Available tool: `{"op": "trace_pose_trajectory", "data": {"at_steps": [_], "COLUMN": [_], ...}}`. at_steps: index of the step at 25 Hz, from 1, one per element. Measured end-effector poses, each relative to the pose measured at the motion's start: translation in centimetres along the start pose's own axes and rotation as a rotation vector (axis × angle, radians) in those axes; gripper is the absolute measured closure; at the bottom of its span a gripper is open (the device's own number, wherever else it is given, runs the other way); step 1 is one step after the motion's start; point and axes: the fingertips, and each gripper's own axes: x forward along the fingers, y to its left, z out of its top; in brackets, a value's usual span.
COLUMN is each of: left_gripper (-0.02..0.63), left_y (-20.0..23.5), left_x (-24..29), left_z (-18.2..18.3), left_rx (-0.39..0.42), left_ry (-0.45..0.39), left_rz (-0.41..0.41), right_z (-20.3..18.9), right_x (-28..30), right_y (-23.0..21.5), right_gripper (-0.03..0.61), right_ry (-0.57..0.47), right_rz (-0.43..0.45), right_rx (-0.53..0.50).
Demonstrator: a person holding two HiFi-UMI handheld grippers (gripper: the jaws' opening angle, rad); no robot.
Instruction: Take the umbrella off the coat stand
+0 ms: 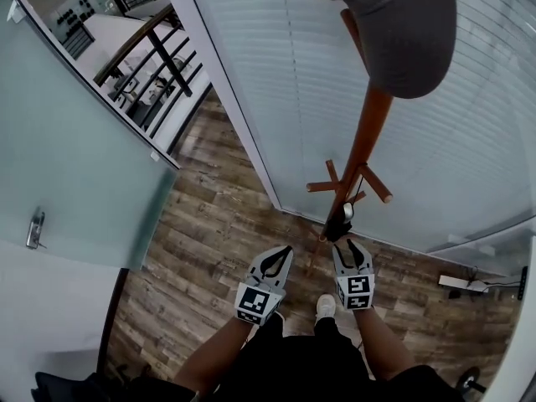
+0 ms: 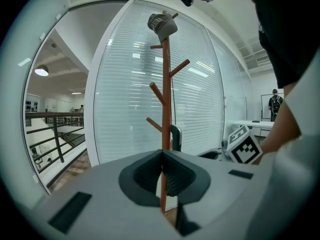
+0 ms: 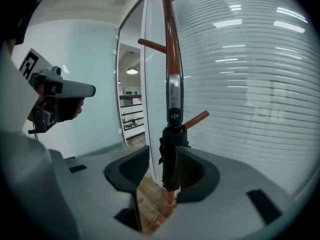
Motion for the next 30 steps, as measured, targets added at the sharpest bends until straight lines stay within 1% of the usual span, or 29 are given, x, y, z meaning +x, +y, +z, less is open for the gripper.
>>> {"op": "trace_pose_trajectory", "data": {"at_steps": [4,10,14,17,20,25,30], "left_gripper": [0.600,0.600,0.600,0.600,0.600,0.600,0.600], "left_y": [0.3,0.5,0.7,1.0,1.7,2.1,1.4], "left_x": [-0.2,-0.3,-0.3,-0.6,-0.7,-0.6,-0.3], "left_z": [-1.2,-2.6,-3.7,-5.0,-6.2,-8.9,-10.3], "left_rx": [-0.014,-0.028,-0.043,-0.055,-0.068,-0.105,-0.118], "left_ry": [0.023,0.049,0.069,0.089,0.106,0.139,0.166], "left_rz": [0.002,0.006,0.003,0.008,0.020,0.028,0.007], "right_z": [-2.2,-4.6,-5.6,-6.3,-6.7,-6.9,-5.8], "right_x": [2.0,4.5,6.1,6.8,7.5,8.4,8.7], "right_y": [-0.6,-1.3,-1.4,-1.9,-2.1,-2.1,-2.3], "right_gripper": [0.373,0.344,0.320,0.308,0.308,0.285,0.272], "right_ry": [0.053,0.098,0.116,0.130,0.132,0.118,0.085], "right_rz": [-0.018,-0.054,-0.061,-0.082,-0.091,-0.101,-0.125], "right_rx": [0.042,0.094,0.105,0.106,0.106,0.091,0.071]}}
